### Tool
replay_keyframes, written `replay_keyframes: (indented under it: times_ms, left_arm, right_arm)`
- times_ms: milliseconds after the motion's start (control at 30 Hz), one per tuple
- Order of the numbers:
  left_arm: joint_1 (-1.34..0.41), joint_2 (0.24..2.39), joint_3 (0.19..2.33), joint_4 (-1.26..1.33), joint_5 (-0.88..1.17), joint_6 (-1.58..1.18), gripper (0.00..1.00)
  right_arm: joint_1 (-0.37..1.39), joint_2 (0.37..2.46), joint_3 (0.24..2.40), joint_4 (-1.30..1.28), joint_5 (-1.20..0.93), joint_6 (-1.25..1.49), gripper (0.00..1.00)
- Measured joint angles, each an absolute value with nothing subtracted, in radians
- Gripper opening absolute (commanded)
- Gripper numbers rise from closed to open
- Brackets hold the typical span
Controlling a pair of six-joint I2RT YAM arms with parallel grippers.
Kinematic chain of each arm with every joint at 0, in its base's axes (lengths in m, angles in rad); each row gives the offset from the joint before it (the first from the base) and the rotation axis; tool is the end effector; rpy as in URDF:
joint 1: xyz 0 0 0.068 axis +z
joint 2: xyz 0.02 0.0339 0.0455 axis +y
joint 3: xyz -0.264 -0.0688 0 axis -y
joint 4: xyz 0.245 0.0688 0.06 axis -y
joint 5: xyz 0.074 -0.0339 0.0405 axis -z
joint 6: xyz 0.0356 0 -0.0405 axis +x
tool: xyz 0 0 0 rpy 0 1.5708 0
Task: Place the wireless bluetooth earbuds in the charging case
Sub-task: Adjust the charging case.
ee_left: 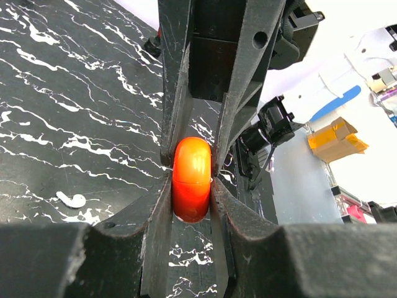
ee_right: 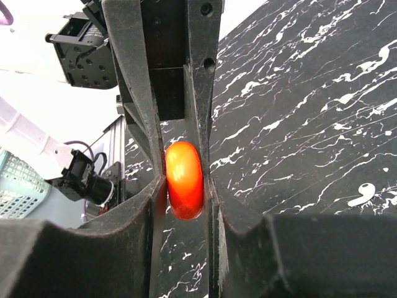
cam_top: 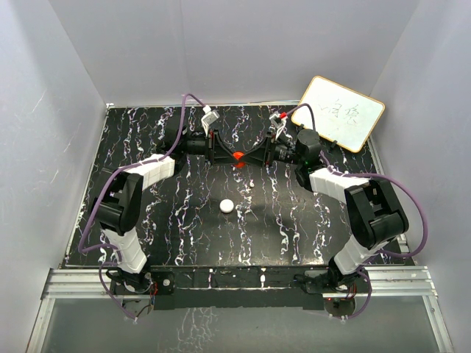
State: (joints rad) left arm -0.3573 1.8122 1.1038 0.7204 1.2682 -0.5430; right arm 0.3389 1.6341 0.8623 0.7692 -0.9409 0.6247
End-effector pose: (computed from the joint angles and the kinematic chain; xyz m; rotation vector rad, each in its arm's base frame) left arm 0.3561 -0.1692 0.2570 0.9580 1.5731 -1.6290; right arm 0.3197 0.1432 0.2489 -0.5718 1.6885 1.4512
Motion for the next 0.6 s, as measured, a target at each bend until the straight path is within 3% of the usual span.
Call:
replay_keyframes:
  times_ms: [100, 367, 467, 600]
  left_arm:
    - [-0.357, 1.812, 1.106, 0.698, 1.271, -0.535, 0.01]
    - [-0.357, 1.812, 1.107, 0.658, 1.258, -0.506, 0.52]
    - [-0.357, 1.812, 1.107, 0.627, 1.232, -0.489, 0.66]
    - [-0.354, 1.81, 1.107, 0.595, 1.179, -0.472, 0.7]
  right_arm:
    - [0.339, 1.637, 0.862, 0.765, -0.942, 0.625, 0.2]
    - [0.339, 1.638, 0.862, 0.759, -0.932, 0.622, 0.12]
    - [0.339, 1.637, 0.862, 0.759, -0.921, 0.622, 0.12]
    - [0.339, 1.637, 0.862, 0.759, -0.91, 0.623, 0.11]
